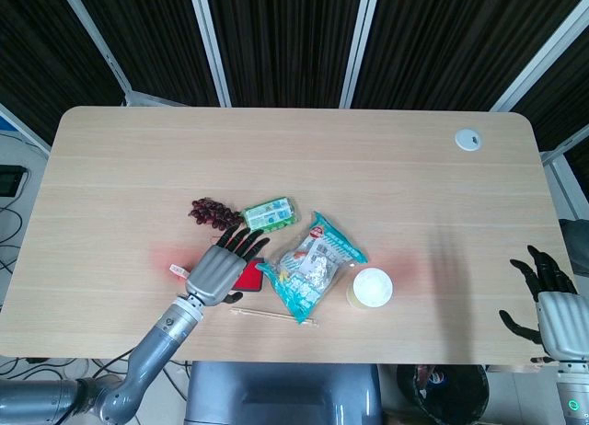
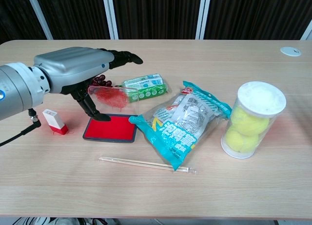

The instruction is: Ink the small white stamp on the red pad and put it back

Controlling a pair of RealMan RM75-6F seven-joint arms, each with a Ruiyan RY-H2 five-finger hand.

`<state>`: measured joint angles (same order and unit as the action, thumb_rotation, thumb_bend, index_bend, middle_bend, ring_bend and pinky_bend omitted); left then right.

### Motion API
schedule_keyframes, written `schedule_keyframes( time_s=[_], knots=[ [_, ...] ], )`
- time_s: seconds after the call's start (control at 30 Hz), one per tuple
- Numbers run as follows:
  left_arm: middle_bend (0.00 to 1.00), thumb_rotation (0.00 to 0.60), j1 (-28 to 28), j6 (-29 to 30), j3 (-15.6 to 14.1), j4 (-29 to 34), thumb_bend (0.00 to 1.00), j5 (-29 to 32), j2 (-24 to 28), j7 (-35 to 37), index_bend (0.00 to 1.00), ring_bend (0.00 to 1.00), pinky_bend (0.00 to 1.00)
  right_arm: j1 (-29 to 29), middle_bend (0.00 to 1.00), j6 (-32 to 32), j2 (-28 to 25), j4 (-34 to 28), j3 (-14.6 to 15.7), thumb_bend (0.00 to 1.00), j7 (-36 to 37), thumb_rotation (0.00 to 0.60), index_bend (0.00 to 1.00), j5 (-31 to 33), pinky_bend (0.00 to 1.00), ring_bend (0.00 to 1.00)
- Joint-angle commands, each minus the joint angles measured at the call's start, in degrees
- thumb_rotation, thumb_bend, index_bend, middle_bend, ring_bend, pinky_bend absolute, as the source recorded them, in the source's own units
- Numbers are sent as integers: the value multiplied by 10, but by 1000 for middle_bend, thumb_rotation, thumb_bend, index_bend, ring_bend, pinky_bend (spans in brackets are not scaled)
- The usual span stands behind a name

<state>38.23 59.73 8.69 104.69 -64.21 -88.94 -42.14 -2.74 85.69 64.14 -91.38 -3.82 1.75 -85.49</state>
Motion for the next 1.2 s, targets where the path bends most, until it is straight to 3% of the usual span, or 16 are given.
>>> schedule_keyframes(
  time_s=[0.03,1.2],
  knots=[
    [0,600,2,2,-2,0,116,1,1,0,0,0,0,0,0,0,0,0,0,307,0,600,211,-1,191,0],
    [0,600,9,29,-34,3,116,10,35,6,0,0,0,0,0,1,0,1,0,307,-1,600,214,-1,191,0]
  ],
)
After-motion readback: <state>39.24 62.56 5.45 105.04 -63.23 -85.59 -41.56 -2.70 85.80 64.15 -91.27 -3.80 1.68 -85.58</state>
